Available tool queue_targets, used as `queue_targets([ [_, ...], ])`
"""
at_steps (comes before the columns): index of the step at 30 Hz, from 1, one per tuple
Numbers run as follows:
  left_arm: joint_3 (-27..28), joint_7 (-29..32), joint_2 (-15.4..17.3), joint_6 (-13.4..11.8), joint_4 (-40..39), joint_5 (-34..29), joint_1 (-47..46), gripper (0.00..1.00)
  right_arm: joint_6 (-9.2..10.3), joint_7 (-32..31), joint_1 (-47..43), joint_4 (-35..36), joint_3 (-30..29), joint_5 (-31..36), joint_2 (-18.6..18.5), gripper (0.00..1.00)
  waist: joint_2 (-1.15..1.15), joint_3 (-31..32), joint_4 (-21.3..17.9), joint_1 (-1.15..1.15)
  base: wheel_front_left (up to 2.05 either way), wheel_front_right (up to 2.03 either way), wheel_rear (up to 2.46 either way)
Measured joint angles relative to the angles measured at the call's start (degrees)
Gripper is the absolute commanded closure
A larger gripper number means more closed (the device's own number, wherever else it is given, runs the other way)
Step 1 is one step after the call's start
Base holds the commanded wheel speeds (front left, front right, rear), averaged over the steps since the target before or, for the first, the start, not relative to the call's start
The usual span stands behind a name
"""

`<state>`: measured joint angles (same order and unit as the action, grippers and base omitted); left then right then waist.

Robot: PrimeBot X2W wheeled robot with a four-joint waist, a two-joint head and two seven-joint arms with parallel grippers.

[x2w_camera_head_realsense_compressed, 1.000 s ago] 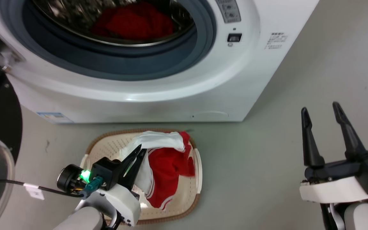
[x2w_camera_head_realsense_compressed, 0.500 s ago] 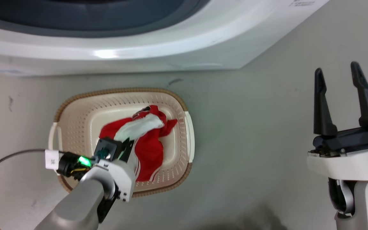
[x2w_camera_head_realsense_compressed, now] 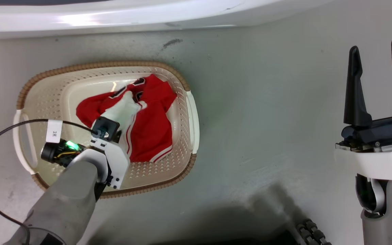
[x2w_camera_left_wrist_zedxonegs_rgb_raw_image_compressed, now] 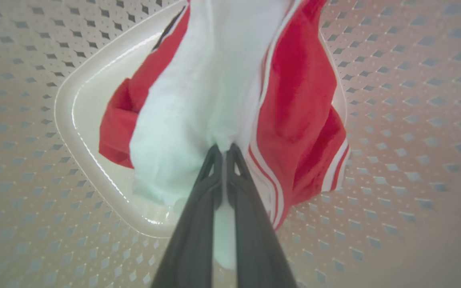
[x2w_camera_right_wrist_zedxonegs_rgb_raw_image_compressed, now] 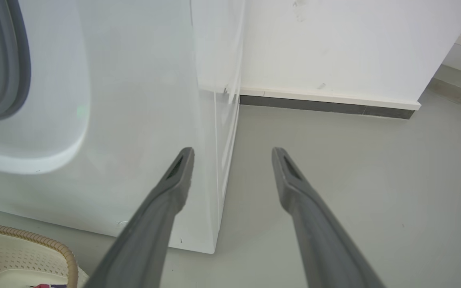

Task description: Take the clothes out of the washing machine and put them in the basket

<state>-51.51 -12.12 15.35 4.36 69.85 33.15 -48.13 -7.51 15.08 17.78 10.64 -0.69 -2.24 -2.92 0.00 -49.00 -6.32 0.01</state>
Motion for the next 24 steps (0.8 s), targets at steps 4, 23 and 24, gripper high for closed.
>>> queue_targets([
  [4,-0.98,0.96,-0.37,0.21,2.04,-0.56,-1.72,1.0,0.0,0.0,0.03,-0.01,-0.09,-0.35,0.0,0.0,0.0,-1.43,-0.72,0.0,0.0,0.0,0.0],
  [23,0.81,-2.78,-2.79,0.53,0.26,1.45,5.42,0.0,0.0,0.0,-3.89,-4.17,0.26,0.7,0.01,0.0,0.0,10.53,1.0,-0.01,0.0,0.0,0.0],
  [24,1.66,-2.78,-2.58,0.03,-1.25,1.47,6.21,0.0,0.0,0.0,-4.4,-4.55,0.24,0.7,0.02,0.0,0.0,11.63,1.19,-0.02,0.0,0.0,0.0],
])
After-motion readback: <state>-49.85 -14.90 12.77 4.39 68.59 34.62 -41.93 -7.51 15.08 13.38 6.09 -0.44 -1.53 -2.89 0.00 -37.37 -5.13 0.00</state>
